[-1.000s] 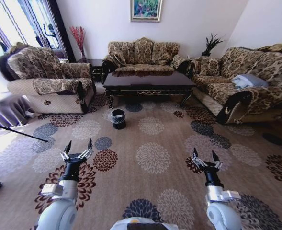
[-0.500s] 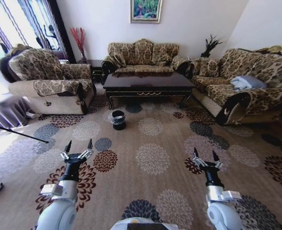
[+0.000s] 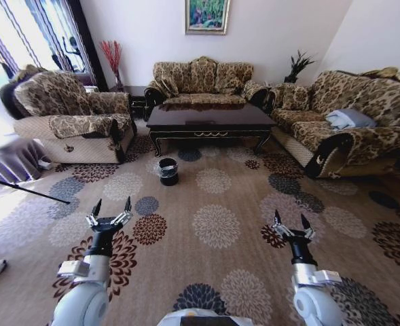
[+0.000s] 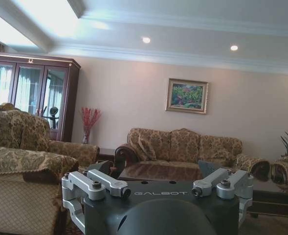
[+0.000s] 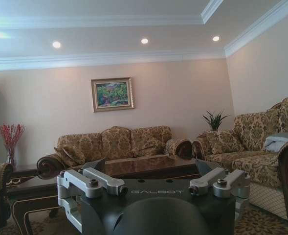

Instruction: Move to the front of the table and pick up the trash from the floor, then place it into the trash bin.

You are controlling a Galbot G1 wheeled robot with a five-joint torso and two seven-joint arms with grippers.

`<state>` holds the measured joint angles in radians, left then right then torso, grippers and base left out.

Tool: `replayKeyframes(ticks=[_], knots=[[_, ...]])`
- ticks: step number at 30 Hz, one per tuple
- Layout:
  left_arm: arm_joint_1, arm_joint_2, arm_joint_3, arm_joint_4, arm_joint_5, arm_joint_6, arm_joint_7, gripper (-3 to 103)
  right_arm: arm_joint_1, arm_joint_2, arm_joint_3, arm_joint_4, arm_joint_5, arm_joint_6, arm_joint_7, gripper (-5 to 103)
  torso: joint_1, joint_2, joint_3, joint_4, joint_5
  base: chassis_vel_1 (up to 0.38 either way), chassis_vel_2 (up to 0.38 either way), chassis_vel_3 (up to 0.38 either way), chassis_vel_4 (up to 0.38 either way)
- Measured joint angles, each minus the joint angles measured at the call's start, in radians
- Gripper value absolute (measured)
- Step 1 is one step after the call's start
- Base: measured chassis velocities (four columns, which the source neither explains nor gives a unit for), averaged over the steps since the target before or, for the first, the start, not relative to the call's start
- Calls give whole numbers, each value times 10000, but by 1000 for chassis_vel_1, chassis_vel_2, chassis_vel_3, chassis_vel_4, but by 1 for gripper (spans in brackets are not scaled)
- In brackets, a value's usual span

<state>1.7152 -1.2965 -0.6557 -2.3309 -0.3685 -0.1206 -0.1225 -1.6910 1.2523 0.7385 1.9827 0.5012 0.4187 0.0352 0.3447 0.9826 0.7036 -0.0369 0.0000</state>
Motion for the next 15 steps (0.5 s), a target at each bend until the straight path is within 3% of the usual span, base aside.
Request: replayKeyframes(ticks=[15], knots=[[-41,-13,23,38,0,-12,16,100,-29,41,-18,15,12,110,-151,100,305,687,385,0,0,0,0,0,0]])
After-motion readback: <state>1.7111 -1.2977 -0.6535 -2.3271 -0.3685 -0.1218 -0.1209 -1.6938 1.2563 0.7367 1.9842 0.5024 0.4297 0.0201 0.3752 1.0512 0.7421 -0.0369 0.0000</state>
